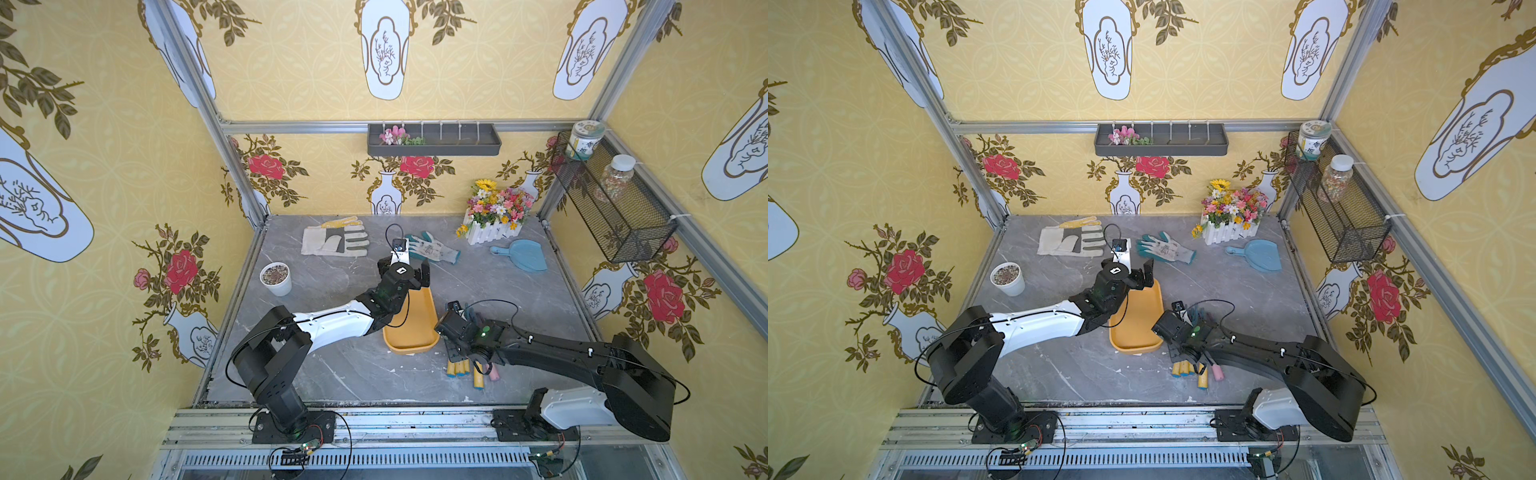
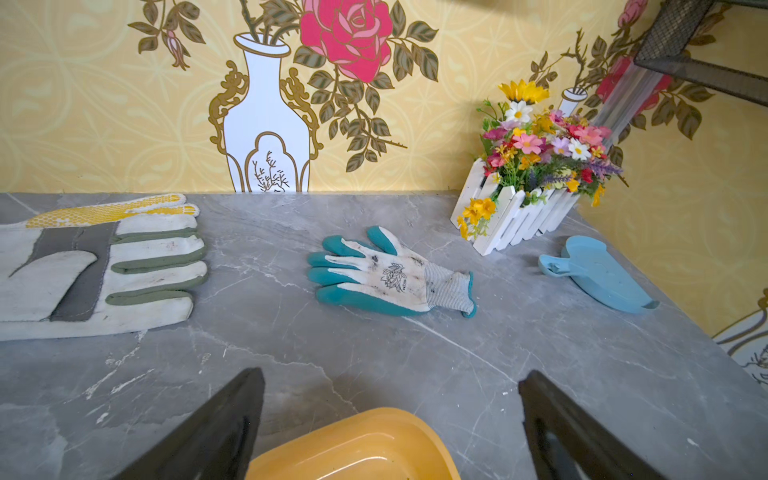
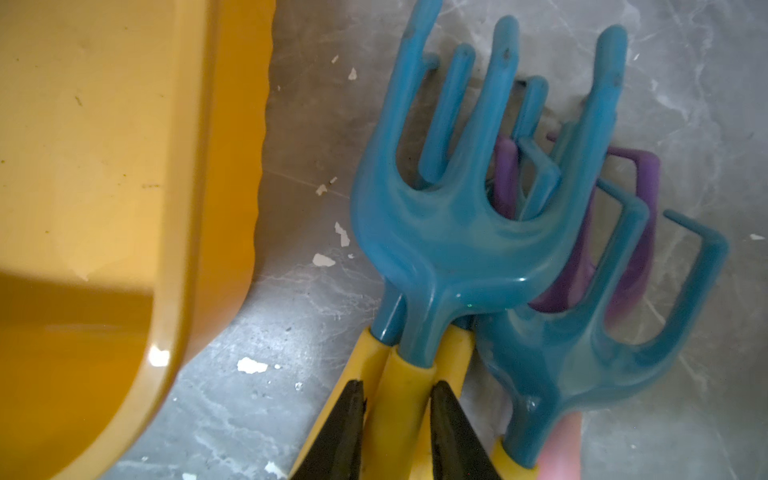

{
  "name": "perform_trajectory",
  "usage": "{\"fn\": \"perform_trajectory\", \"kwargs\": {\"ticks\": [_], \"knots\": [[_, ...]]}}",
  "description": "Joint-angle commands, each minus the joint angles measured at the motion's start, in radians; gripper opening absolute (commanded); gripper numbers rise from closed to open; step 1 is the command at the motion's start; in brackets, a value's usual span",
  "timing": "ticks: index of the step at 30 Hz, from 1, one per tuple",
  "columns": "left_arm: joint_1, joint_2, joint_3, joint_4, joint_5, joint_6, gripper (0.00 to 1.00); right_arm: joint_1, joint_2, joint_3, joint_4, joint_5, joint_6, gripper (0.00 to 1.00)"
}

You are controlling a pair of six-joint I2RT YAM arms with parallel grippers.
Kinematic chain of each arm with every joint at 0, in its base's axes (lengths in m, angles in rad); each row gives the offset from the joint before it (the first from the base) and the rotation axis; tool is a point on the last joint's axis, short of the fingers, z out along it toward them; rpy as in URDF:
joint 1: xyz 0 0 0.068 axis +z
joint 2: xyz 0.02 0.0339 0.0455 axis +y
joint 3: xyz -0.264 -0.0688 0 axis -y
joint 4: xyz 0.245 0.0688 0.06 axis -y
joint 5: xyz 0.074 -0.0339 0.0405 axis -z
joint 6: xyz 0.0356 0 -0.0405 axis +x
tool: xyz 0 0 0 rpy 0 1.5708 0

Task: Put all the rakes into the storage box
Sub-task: Pick up the rake at the center of the board.

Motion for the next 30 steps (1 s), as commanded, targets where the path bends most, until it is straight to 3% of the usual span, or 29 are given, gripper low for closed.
{"fn": "perform_trajectory", "kwargs": {"ticks": [1,17,23,27,30], "knots": [[-0.001,0.024,0.021,-0.071,-0.054,-0.024,1.00,-0.004,-0.002,-0.009,0.018,-0.009,0.004,0.29],[-0.001,0.010,0.048,-0.100,-0.037,-0.054,1.00,-0.039,-0.031,-0.058,0.017,-0.019,0.035,0.11],[-0.001,-0.003,0.034,-0.099,-0.051,-0.055,1.00,-0.043,0.001,-0.046,0.015,-0.036,0.037,0.29],[-0.001,-0.022,0.011,-0.085,-0.059,-0.051,1.00,-0.042,0.043,-0.044,0.015,-0.052,0.042,0.34],[0.000,-0.029,0.005,-0.083,-0.062,-0.045,1.00,-0.043,0.058,-0.044,0.017,-0.055,0.046,0.30]]}}
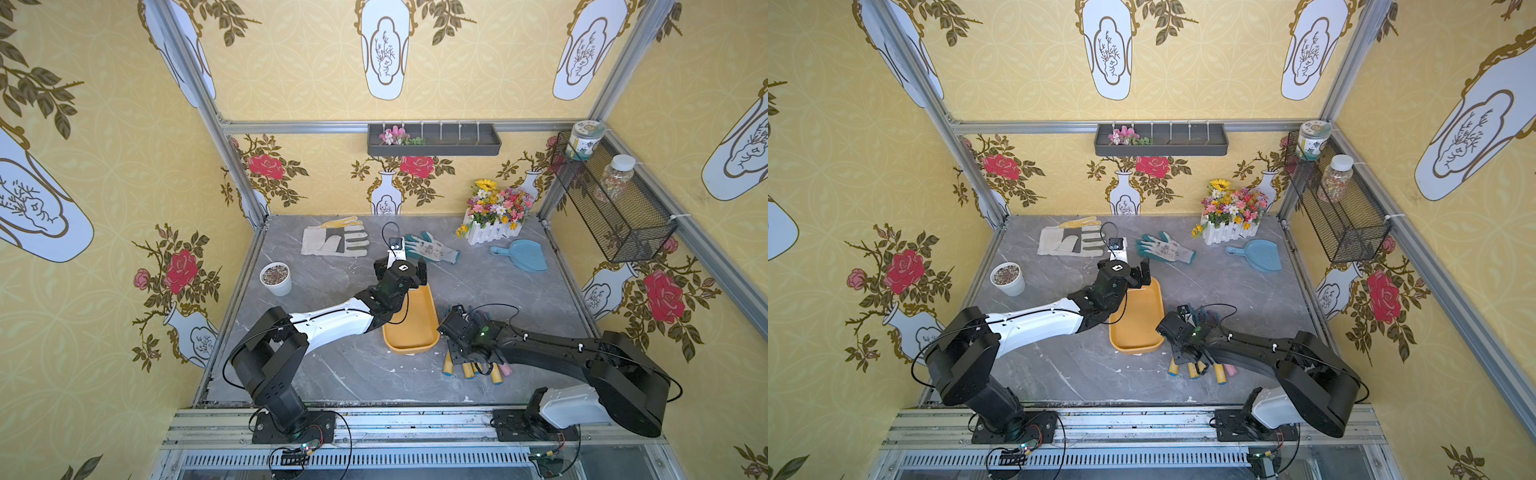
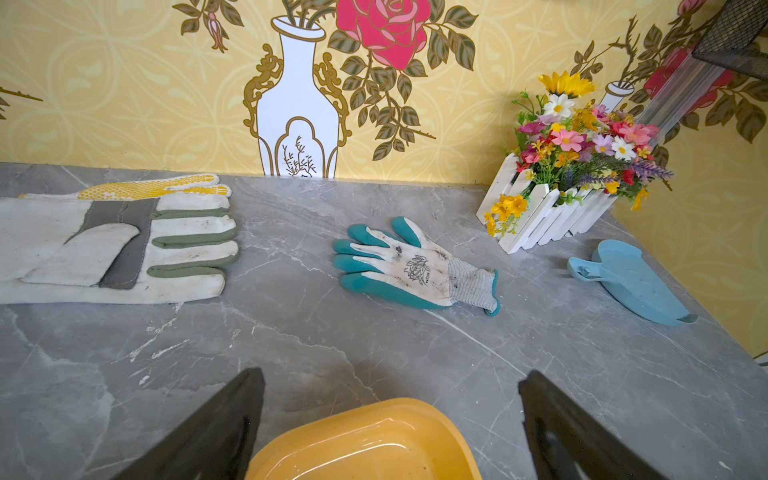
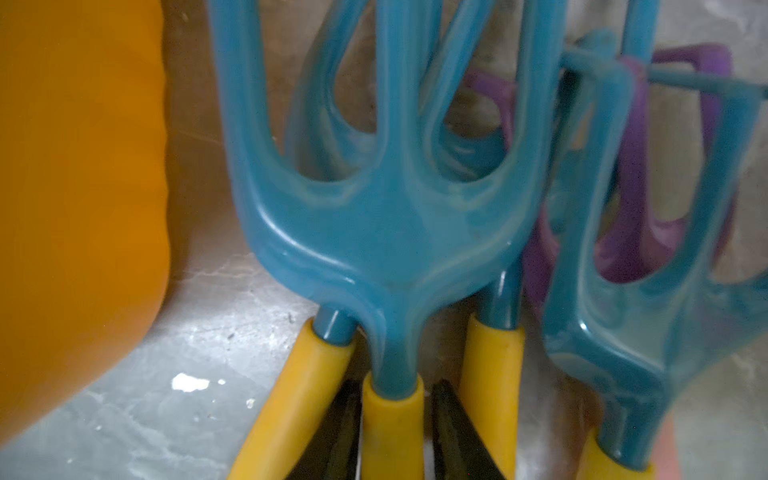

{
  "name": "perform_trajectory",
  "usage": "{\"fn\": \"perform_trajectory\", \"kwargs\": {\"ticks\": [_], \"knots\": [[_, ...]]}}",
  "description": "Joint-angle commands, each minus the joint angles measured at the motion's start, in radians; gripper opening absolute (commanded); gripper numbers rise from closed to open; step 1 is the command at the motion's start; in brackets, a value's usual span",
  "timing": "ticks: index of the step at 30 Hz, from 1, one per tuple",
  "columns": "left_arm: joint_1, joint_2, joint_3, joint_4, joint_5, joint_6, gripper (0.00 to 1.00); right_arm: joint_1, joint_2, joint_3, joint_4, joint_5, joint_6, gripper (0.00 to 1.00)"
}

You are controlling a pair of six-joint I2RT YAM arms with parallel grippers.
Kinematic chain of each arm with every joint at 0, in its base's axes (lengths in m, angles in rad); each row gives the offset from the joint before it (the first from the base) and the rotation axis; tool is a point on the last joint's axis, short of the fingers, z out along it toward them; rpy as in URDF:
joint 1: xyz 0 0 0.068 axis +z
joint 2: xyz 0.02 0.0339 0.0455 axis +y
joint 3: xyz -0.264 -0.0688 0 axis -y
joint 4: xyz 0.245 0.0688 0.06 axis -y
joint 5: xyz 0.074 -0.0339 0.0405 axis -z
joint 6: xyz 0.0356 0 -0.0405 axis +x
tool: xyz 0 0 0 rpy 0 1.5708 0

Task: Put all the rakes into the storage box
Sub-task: Pick up the rake at the center of the board, then place the rake in the storage box.

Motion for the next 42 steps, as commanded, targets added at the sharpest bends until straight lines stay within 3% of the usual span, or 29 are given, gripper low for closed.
{"fn": "perform_trajectory", "kwargs": {"ticks": [1,4,10,19,23,27,33,38,42], "knots": [[-0.001,-0.005,-0.011,0.018,-0.013,0.006,1.00,0.001,0.008,0.004,-0.014,-0.005,0.018,0.26],[-0.001,-0.005,-0.010,0.017,-0.003,0.006,1.00,0.001,-0.010,0.002,-0.016,0.012,0.027,0.14],[-0.001,0.013,0.012,0.020,0.074,0.001,1.00,-0.014,-0.091,0.055,-0.062,0.065,0.024,0.01],[-0.001,0.043,0.056,0.040,0.270,-0.010,1.00,-0.057,-0.217,0.152,0.028,0.093,-0.054,0.00],[-0.001,0.041,0.039,0.091,0.312,-0.018,1.00,-0.098,-0.267,0.136,0.137,0.124,0.021,0.00],[-0.001,0.032,0.030,0.102,0.342,-0.030,1.00,-0.165,-0.269,0.102,0.286,-0.085,-0.053,0.00],[0.002,-0.041,-0.031,0.134,0.358,-0.028,1.00,-0.229,-0.159,0.184,0.223,-0.175,-0.077,0.00],[0.002,-0.096,-0.094,0.168,0.463,-0.072,1.00,-0.242,-0.119,0.208,0.240,-0.224,-0.090,0.00],[0.002,-0.060,-0.103,0.182,0.518,-0.114,1.00,-0.242,-0.104,0.211,0.275,-0.290,-0.104,0.00]]}}
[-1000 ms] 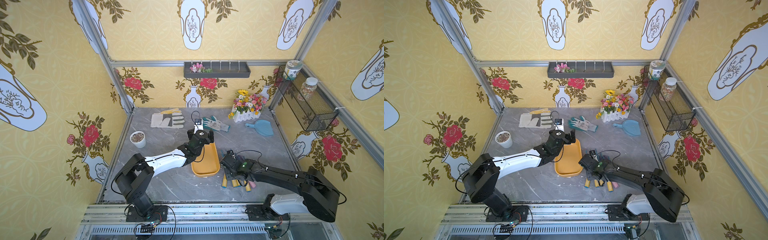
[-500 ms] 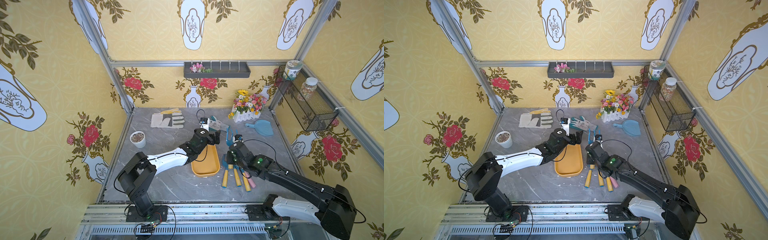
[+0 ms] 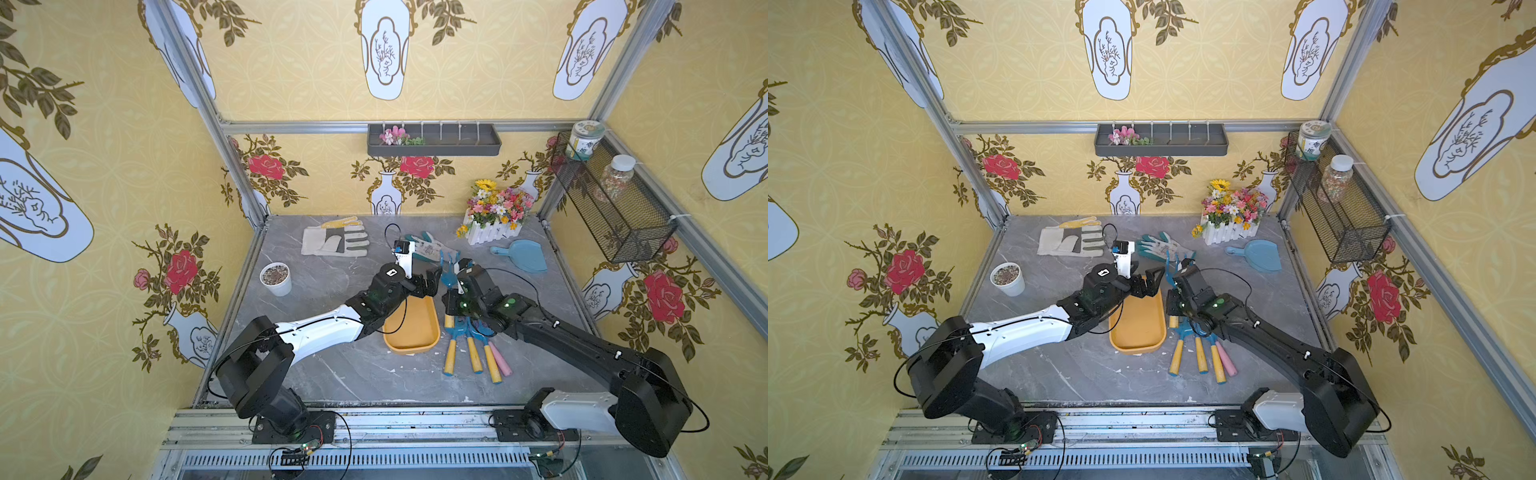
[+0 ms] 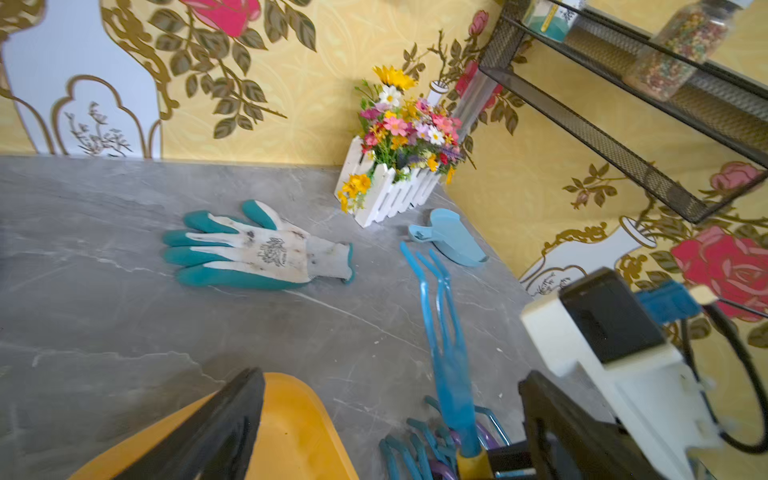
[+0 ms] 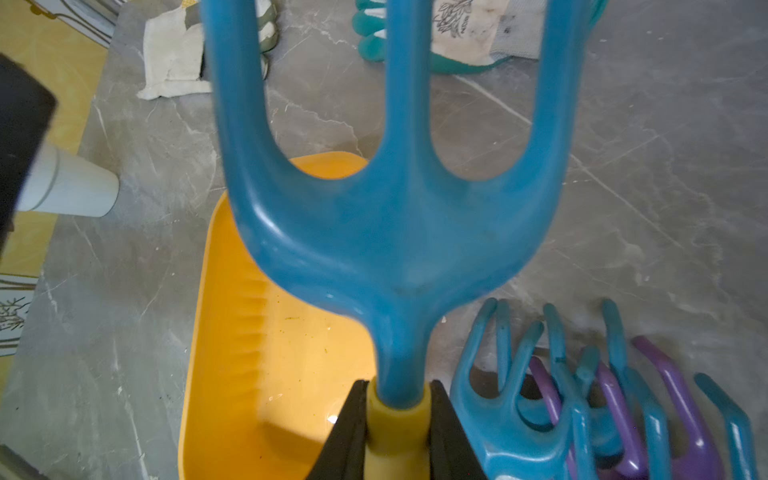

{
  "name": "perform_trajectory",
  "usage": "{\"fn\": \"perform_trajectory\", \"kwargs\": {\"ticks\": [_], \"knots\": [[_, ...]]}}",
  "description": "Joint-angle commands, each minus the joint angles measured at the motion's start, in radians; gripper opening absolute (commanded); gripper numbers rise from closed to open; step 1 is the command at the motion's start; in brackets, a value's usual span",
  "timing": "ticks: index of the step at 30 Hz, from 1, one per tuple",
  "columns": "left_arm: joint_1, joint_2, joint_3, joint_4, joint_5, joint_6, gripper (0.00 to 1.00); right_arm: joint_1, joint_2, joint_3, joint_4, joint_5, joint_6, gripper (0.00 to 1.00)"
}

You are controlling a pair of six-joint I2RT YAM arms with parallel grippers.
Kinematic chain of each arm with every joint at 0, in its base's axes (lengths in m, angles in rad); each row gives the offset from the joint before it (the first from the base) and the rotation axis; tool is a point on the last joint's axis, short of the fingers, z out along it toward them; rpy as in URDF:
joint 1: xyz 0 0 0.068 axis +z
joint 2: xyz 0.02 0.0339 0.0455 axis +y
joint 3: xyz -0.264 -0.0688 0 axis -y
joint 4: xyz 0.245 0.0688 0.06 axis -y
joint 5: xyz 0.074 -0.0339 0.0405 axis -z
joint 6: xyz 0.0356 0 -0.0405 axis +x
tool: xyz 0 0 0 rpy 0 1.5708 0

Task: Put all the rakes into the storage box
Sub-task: Place the rake in the storage box.

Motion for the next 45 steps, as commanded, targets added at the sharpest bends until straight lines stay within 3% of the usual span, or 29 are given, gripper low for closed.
{"fn": "perform_trajectory", "kwargs": {"ticks": [1,12,20,26,34,35,39,42,45], "knots": [[0.000,0.029,-0.011,0.051,0.071,-0.043,1.00,-0.001,0.006,0.009,0.061,-0.079,-0.025,0.00],[0.007,0.082,0.027,0.074,0.106,-0.022,0.96,0.002,-0.072,-0.023,0.109,-0.209,-0.036,0.00],[0.019,0.116,0.051,0.082,0.134,-0.030,0.47,0.017,-0.099,-0.043,0.116,-0.234,-0.040,0.00],[0.019,0.122,0.049,0.075,0.148,-0.039,0.00,0.040,-0.065,-0.022,0.106,-0.212,-0.047,0.00],[0.020,0.080,-0.025,0.116,0.094,-0.060,0.00,0.042,-0.065,-0.004,0.088,-0.137,-0.040,0.00],[0.020,0.071,-0.039,0.131,0.072,-0.061,0.00,0.042,-0.065,-0.005,0.089,-0.127,-0.033,0.10],[0.026,0.051,-0.065,0.147,-0.010,-0.065,0.00,0.042,-0.044,0.009,0.076,-0.107,-0.027,0.64],[0.036,0.043,-0.080,0.150,-0.071,-0.089,0.00,0.044,-0.036,0.011,0.069,-0.088,-0.025,0.75],[0.058,0.042,-0.097,0.158,-0.092,-0.137,0.00,0.043,-0.051,-0.003,0.078,-0.064,-0.020,0.77]]}}
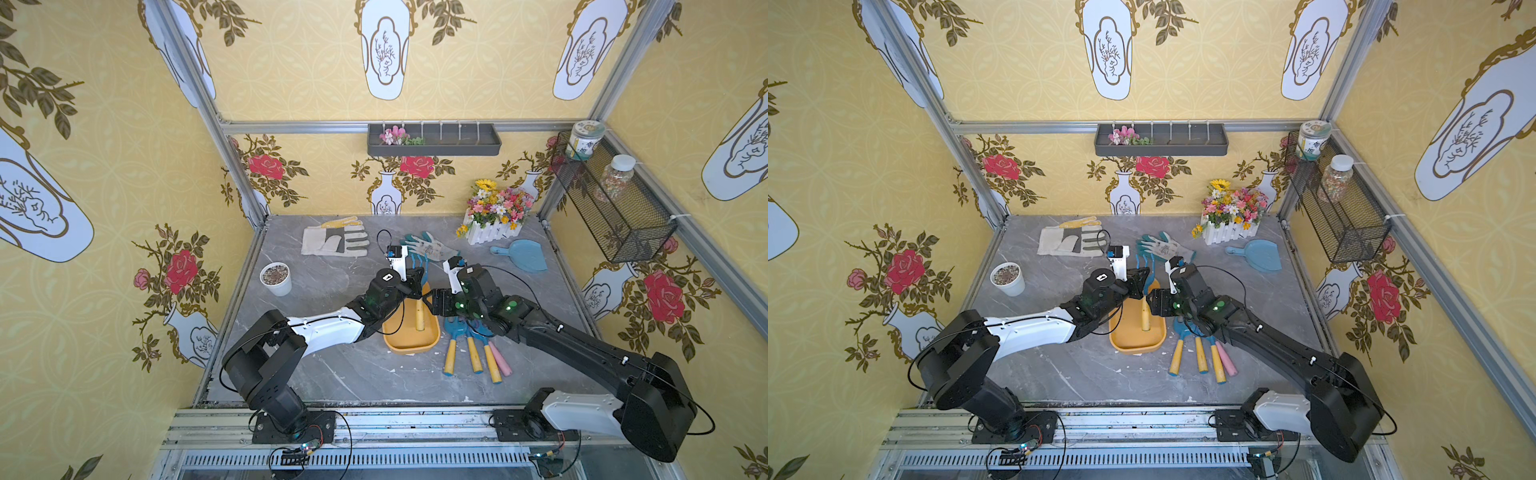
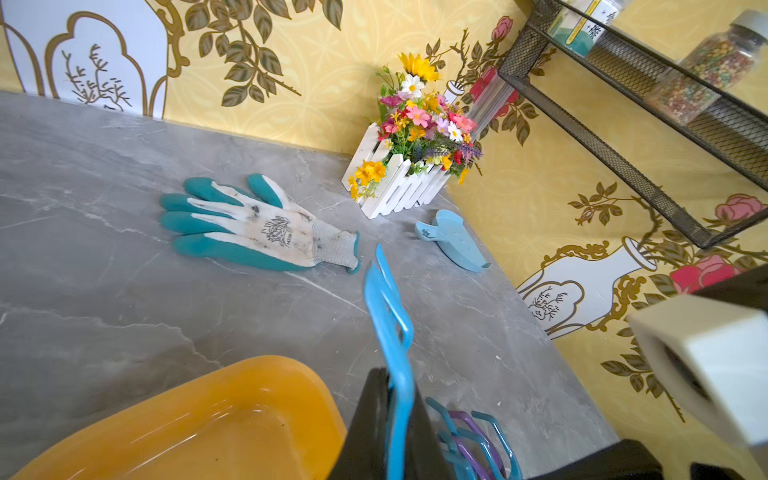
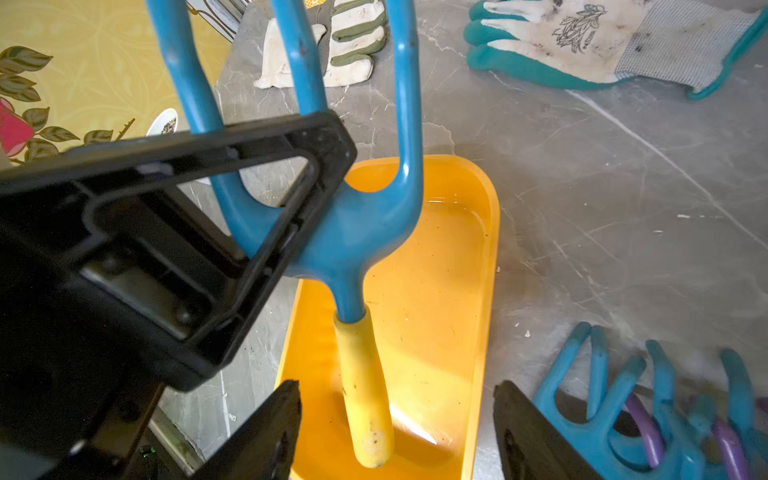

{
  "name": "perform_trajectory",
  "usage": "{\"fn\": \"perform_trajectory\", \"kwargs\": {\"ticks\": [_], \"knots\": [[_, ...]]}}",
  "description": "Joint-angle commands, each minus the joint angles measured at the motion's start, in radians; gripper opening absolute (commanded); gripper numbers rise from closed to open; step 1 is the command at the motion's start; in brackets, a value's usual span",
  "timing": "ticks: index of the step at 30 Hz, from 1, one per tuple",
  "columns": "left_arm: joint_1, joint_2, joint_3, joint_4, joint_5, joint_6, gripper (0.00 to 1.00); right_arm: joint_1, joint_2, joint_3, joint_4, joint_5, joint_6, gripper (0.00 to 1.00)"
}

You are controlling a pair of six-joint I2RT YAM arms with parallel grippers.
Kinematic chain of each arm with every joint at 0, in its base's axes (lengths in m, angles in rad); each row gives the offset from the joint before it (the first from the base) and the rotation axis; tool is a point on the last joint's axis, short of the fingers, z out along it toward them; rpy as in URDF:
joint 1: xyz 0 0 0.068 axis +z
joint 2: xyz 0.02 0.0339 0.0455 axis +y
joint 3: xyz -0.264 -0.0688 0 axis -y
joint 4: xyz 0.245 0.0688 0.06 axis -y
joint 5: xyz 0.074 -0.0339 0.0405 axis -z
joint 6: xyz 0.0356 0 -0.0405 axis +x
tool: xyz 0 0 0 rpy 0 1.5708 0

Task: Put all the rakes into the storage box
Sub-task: Place the rake in the storage box.

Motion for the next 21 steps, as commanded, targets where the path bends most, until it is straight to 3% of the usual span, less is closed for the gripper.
{"fn": "perform_trajectory", "kwargs": {"ticks": [1,7,11,21], "knots": [[0.024,0.001,-0.019,0.020,-0.074,-0.056,0.00,0.000,-0.015,-0.012,0.017,0.048,0.011,0.77],[0.032,0.034,-0.025,0.015,-0.064,-0.106,0.00,-0.002,-0.021,-0.028,0.014,0.065,0.018,0.76],[0.032,0.060,0.001,-0.043,0.011,-0.140,0.00,-0.002,-0.013,-0.036,0.002,0.101,0.033,0.76],[0.031,-0.005,-0.068,-0.093,0.084,-0.212,0.00,-0.003,-0.032,-0.060,-0.026,0.127,0.033,0.75]]}}
